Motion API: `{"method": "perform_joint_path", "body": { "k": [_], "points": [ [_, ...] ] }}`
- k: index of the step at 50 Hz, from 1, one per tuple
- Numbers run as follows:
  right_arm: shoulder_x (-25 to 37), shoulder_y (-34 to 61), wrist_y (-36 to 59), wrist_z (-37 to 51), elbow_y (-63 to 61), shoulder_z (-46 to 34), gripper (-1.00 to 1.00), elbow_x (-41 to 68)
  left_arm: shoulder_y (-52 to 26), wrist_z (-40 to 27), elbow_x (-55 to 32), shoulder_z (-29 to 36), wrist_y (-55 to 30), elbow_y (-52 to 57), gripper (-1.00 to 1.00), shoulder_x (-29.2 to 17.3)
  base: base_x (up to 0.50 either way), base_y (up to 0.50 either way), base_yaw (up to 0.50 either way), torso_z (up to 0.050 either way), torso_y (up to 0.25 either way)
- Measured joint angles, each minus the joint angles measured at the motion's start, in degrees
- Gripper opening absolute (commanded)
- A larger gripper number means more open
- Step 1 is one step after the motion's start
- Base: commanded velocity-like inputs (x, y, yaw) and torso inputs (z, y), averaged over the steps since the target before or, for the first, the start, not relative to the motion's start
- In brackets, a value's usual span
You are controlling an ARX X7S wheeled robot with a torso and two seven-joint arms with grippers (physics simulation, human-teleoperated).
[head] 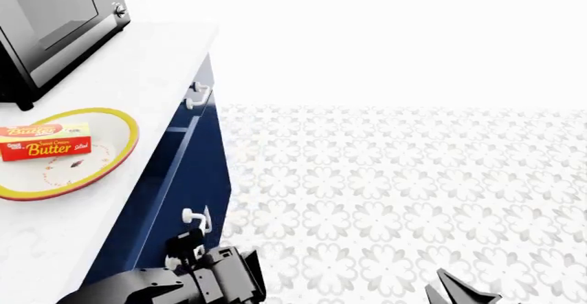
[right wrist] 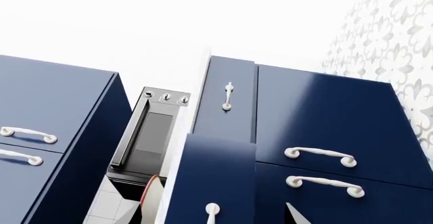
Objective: Place the bar in the bowl and close the drawer.
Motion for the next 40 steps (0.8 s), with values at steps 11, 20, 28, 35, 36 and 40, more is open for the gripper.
{"method": "perform_joint_path", "body": {
  "k": [11,20,28,35,36,40],
  "points": [
    [0.0,0.1,-0.1,0.0,0.0,0.0,1.00,-0.1,0.6,0.3,1.2,0.5,1.2,-3.0,1.00,-0.3,0.00,0.00,0.00,0.000,0.000],
    [-0.1,0.1,-0.2,0.0,0.0,-0.1,1.00,-0.2,0.7,0.3,1.5,0.4,1.7,-4.3,1.00,-1.2,0.00,0.00,0.00,0.000,0.000],
    [-0.2,0.2,-0.3,0.1,0.0,-0.1,1.00,-0.2,0.5,0.8,1.5,0.3,2.3,-5.7,1.00,-2.4,0.00,0.00,0.00,0.000,0.000],
    [-0.3,0.2,-0.4,0.2,0.0,-0.1,1.00,-0.2,0.5,1.5,1.7,0.5,3.4,-7.7,1.00,-3.5,0.00,0.00,0.00,0.000,0.000],
    [-0.3,0.2,-0.4,0.2,0.0,-0.1,1.00,-0.2,0.5,1.6,1.8,0.6,3.5,-8.0,1.00,-3.6,0.00,0.00,0.00,0.000,0.000],
    [-0.3,0.2,-0.5,0.2,0.0,-0.2,1.00,-0.2,0.5,1.9,2.1,0.8,4.1,-9.2,1.00,-4.1,0.00,0.00,0.00,0.000,0.000]
  ]
}}
